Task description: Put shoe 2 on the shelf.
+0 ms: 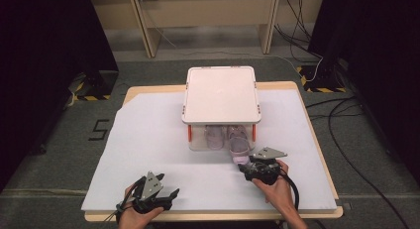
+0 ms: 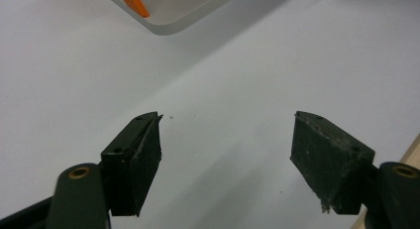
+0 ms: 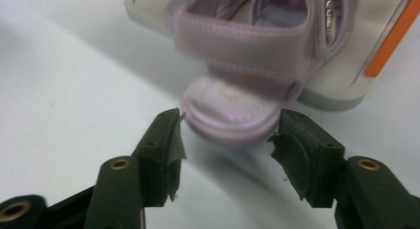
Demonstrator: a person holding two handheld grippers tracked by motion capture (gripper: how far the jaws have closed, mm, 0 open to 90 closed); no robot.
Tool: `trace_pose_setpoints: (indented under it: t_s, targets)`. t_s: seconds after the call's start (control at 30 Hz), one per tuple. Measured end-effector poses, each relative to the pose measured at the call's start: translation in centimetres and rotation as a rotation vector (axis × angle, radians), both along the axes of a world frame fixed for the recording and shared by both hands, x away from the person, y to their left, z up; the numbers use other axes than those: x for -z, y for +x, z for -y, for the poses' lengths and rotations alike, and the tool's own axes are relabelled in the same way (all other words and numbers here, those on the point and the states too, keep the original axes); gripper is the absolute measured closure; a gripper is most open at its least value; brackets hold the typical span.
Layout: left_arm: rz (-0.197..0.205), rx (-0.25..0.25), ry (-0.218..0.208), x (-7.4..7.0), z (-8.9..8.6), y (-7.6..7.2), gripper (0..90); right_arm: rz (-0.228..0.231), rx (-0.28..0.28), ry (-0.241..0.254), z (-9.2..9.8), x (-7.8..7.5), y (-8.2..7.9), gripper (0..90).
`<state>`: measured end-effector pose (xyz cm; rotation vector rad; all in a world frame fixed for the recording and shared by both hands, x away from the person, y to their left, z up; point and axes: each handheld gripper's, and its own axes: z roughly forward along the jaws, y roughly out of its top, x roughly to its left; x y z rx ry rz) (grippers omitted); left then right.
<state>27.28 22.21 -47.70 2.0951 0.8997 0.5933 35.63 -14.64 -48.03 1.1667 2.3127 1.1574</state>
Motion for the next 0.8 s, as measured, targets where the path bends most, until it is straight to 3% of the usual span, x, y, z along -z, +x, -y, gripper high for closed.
trace_pose_setpoints:
  t_s: [0.13, 0.33, 0.47, 0.8]
  targets:
    - [0.003, 0.001, -0.003, 0.0, 0.0, -0.1, 27.4, 0.001, 0.028, -0.017, -0.2, 0.4, 0.1, 40.3]
    - [-0.004, 0.002, 0.001, 0.2, -0.1, 0.0, 27.4, 0.039, 0.009, -0.031, -0.4, 0.2, 0.5, 45.2]
    - [-0.006, -0.002, -0.002, 0.3, -0.1, 0.1, 27.2, 0.049, 0.022, -0.005, -0.4, 0.2, 1.4, 46.8]
    - [-0.005, 0.005, 0.004, 0.4, -0.1, 0.0, 27.2, 0.072, 0.048, -0.006, -1.6, 0.2, 4.4, 48.1]
